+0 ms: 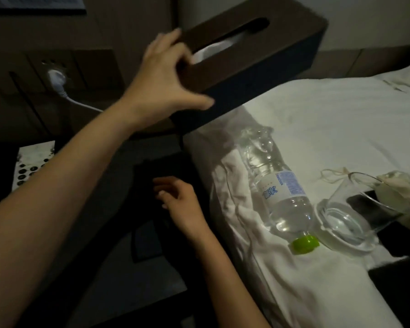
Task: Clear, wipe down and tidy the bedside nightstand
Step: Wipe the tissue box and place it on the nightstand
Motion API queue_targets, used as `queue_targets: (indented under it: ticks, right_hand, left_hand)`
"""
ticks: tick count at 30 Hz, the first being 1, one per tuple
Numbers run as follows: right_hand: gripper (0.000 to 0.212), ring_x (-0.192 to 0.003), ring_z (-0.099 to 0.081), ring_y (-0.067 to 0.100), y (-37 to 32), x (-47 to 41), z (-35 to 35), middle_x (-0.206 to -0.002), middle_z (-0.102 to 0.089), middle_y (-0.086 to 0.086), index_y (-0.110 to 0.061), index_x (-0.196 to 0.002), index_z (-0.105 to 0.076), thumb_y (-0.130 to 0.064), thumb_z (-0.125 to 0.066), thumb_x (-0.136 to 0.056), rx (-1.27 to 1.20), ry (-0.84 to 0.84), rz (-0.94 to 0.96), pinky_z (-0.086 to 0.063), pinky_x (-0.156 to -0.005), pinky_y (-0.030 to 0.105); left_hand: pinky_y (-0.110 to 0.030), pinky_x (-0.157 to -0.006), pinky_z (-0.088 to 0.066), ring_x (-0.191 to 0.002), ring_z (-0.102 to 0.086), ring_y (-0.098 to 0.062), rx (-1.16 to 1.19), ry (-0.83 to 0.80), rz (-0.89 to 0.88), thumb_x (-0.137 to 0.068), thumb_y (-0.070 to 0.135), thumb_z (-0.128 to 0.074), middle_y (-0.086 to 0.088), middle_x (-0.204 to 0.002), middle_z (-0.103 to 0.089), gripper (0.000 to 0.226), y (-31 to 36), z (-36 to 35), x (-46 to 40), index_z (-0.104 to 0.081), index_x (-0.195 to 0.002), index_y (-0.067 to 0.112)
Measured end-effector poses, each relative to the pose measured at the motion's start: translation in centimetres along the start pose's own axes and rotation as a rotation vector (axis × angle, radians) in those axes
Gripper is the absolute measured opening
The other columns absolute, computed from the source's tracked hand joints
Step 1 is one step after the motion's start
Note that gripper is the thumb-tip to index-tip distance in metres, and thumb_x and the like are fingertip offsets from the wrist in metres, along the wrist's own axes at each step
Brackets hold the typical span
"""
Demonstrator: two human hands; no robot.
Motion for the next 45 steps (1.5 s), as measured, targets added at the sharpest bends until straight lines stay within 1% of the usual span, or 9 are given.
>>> queue_targets:
  ticks: [4, 11, 19, 25, 30, 36, 39, 42, 45]
  right_hand:
    - [0.024, -0.089, -0.062, 0.022, -1.1, 0.3, -0.9, -0.116, -0.065, 0.029, -0.009, -0.114, -0.061, -0.015, -0.041, -0.104, -0.3, 0.022, -0.1, -0.049, -0.073, 0.026]
    - [0.078, -0.132, -0.048, 0.042, -1.4, 0.7, -2.3, -0.151, -0.043, 0.015, -0.026, -0.15, -0.035, -0.072, -0.036, -0.087, -1.007, -0.097, -0.379, -0.045, -0.093, 0.063]
    - [0.068, -0.107, -0.069, 0.026, 0.3, 0.5, -3.1, -0.124, -0.068, 0.009, -0.025, -0.139, -0.052, -0.034, -0.075, -0.076, -0.788, 0.102, -0.359, -0.059, -0.081, 0.046]
    - [0.06, -0.11, -0.068, 0.025, 0.3, -0.1, -4.2, -0.122, -0.069, 0.01, -0.02, -0.136, -0.053, -0.032, -0.069, -0.08, -0.846, 0.076, -0.347, -0.059, -0.084, 0.045]
    - [0.064, -0.112, -0.067, 0.028, 0.3, -0.2, -6.2, -0.124, -0.069, 0.012, -0.023, -0.14, -0.048, -0.036, -0.071, -0.081, -0.856, -0.063, -0.357, -0.056, -0.087, 0.05]
    - [0.051, -0.116, -0.063, 0.021, -0.3, -0.7, -6.5, -0.117, -0.068, 0.003, -0.02, -0.115, -0.063, -0.061, -0.058, -0.085, -0.378, -0.168, -0.168, -0.054, -0.096, 0.032]
    - [0.052, -0.114, -0.059, 0.003, -0.7, -0.2, -5.4, -0.116, -0.067, -0.011, -0.03, -0.117, -0.065, -0.065, -0.056, -0.08, 0.222, -0.154, 0.091, -0.046, -0.091, 0.016]
    - [0.089, -0.136, -0.035, 0.013, 1.3, 0.8, -5.9, -0.145, -0.04, -0.008, -0.025, -0.149, -0.036, -0.07, -0.054, -0.074, 1.09, -0.342, 0.184, -0.036, -0.109, 0.033]
    - [0.115, -0.152, 0.0, 0.018, 3.4, 1.4, -6.3, -0.163, -0.002, -0.005, -0.023, -0.158, -0.005, -0.065, -0.065, -0.07, 1.301, -0.504, 0.113, -0.009, -0.123, 0.043]
  left_hand:
    - [-0.041, -0.117, -0.011, -0.148, -0.008, -0.018, -0.022, -0.022, 0.147, -0.052, 0.043, -0.089, 0.002, -0.16, -0.019, 0.06, -6.8, 2.8, 8.8, -0.053, -0.098, 0.027]
    - [-0.033, -0.115, -0.009, -0.148, -0.004, -0.01, -0.058, -0.05, 0.296, -0.047, 0.047, -0.083, 0.005, -0.16, -0.017, 0.058, -13.5, 2.5, 21.3, -0.052, -0.094, 0.031]
    - [-0.03, -0.114, -0.011, -0.148, -0.003, -0.007, 0.02, 0.022, 0.248, -0.053, 0.059, -0.077, 0.011, -0.159, -0.014, 0.06, -13.9, 1.4, 26.2, -0.054, -0.1, 0.029]
    - [-0.037, -0.107, -0.041, -0.125, -0.051, -0.008, 0.812, 0.384, 0.884, -0.065, 0.037, -0.082, 0.009, -0.142, -0.046, 0.089, -16.7, 2.0, 28.4, -0.034, -0.14, 0.037]
    - [-0.033, -0.086, -0.057, -0.105, -0.068, -0.015, 1.36, 0.382, 1.15, -0.072, 0.036, -0.069, -0.001, -0.114, -0.072, 0.041, -16.5, 1.1, 31.1, -0.074, -0.111, 0.023]
    - [-0.032, -0.078, -0.059, -0.1, -0.07, -0.016, 1.395, 0.599, 1.069, -0.077, 0.033, -0.065, -0.002, -0.112, -0.072, 0.028, -18.2, 3.3, 31.0, -0.077, -0.102, 0.026]
    - [-0.031, -0.081, -0.058, -0.103, -0.069, -0.015, 1.365, 0.668, 1.032, -0.083, 0.031, -0.063, -0.001, -0.113, -0.072, 0.024, -19.6, 4.4, 30.7, -0.077, -0.102, 0.028]
    - [-0.031, -0.084, -0.057, -0.102, -0.069, -0.015, 1.336, 0.726, 1.019, -0.088, 0.026, -0.059, -0.002, -0.113, -0.072, 0.024, -21.0, 4.7, 30.9, -0.076, -0.105, 0.022]
    - [-0.03, -0.089, -0.056, -0.107, -0.067, -0.016, 1.27, 0.744, 1.047, -0.087, 0.025, -0.06, -0.002, -0.115, -0.071, 0.034, -22.1, 4.6, 30.9, -0.068, -0.119, 0.017]
Point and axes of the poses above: each hand's wrist, its own x-axis away from the middle knuckle, its own z-axis out of the back of the hand, y = z × x, the point moved 5 cm from there along -x, towards the middle knuckle
